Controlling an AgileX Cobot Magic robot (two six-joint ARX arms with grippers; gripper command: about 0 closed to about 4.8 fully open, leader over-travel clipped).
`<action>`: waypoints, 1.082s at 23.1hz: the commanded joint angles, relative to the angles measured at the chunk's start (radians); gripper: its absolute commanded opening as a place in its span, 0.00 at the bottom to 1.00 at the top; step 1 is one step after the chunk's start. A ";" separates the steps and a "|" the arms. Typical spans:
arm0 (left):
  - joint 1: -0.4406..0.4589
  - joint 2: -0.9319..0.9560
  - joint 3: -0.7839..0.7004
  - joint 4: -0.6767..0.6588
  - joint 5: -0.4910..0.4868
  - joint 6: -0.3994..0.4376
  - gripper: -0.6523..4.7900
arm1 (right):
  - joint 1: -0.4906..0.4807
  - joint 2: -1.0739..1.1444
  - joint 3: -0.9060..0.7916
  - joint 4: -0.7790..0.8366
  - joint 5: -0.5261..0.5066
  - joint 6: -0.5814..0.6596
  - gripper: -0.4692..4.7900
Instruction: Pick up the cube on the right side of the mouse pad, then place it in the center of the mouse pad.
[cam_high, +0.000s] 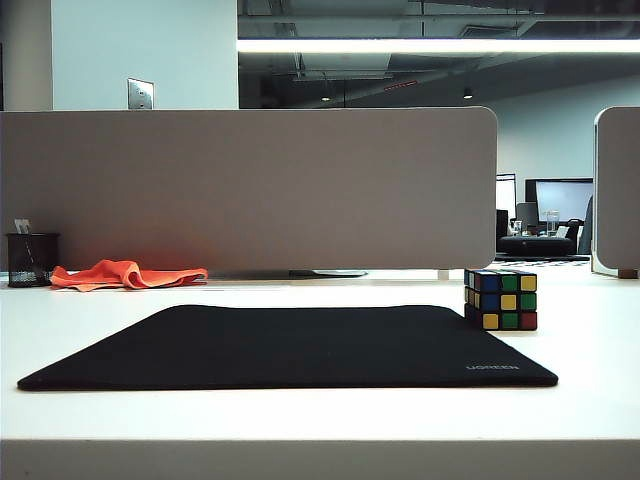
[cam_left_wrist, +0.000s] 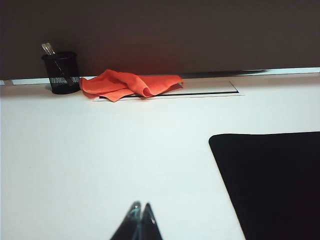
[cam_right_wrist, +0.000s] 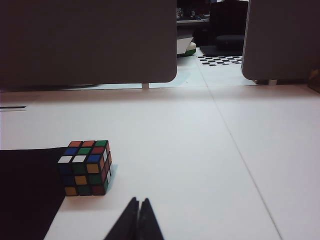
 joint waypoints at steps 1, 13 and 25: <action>0.002 0.000 0.004 0.012 0.005 0.000 0.11 | 0.000 -0.002 -0.006 0.016 0.004 -0.003 0.13; 0.002 0.000 0.004 0.024 0.005 -0.005 0.11 | 0.000 -0.002 -0.006 0.044 0.002 0.001 0.08; 0.001 0.002 0.228 -0.003 0.054 -0.138 0.11 | 0.001 0.009 0.168 0.081 0.027 0.080 0.08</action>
